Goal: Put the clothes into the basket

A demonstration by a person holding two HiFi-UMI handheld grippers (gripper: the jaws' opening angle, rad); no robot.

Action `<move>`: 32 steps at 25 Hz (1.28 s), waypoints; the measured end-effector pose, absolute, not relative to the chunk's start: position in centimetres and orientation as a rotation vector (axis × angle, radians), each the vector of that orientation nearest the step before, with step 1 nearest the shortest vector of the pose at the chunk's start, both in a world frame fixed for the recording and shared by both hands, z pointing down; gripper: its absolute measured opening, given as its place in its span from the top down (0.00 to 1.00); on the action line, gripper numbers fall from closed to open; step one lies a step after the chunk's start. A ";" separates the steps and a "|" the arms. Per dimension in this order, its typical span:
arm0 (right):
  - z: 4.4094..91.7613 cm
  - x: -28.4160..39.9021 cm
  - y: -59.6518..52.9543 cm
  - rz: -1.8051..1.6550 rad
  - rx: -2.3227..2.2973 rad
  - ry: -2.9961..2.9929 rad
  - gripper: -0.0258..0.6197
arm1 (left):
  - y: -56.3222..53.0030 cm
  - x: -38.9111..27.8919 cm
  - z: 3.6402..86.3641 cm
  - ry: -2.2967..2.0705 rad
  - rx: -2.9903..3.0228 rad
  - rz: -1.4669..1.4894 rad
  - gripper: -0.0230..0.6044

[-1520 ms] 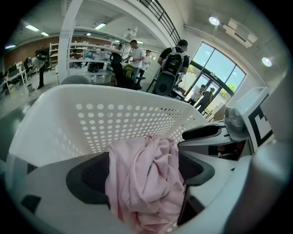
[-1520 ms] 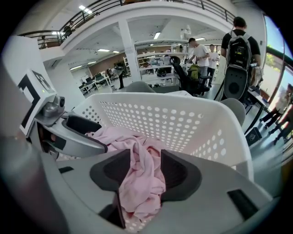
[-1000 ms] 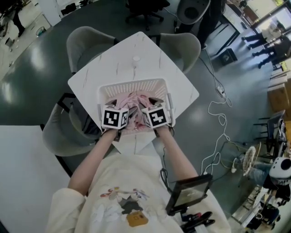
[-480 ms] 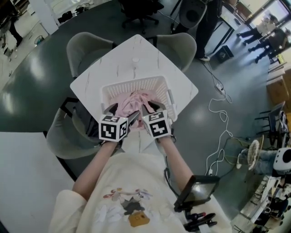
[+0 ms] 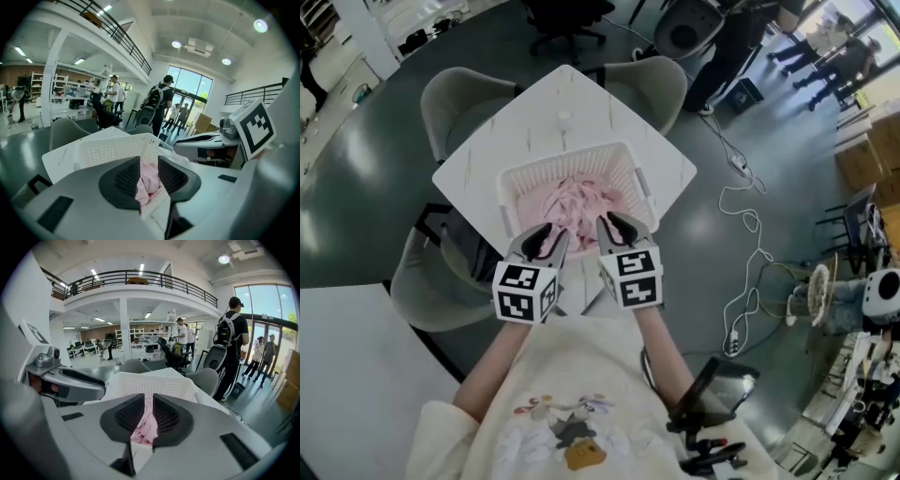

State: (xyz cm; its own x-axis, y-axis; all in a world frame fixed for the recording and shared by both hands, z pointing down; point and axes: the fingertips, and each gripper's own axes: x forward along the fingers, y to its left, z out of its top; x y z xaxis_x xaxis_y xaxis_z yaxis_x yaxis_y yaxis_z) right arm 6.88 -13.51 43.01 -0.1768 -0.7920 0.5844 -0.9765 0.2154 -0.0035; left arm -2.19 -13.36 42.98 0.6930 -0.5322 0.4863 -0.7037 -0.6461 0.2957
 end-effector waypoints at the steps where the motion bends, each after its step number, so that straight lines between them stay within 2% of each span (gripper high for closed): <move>1: 43.1 7.2 -13.1 0.538 1.643 -2.027 0.87 | -12.9 -2.3 43.0 -0.960 2.433 0.492 0.80; 3: 43.3 7.7 -12.6 0.538 1.671 -2.020 0.87 | -12.2 -2.5 43.3 -0.975 2.412 0.485 0.94; 4: 43.3 7.9 -12.4 0.537 1.684 -2.020 0.87 | -11.8 -2.6 43.6 -0.970 2.398 0.481 0.95; 12: 41.7 7.3 -9.7 0.581 1.751 -2.122 0.88 | -7.7 -1.5 43.8 -0.943 2.364 0.474 0.95; 19: 38.4 8.0 -6.2 0.473 1.714 -2.219 0.88 | -3.2 0.5 42.5 -0.967 2.340 0.497 0.95; 32: 38.2 8.9 3.8 0.470 1.580 -2.363 0.88 | 6.5 4.2 40.7 -1.053 2.304 0.497 0.95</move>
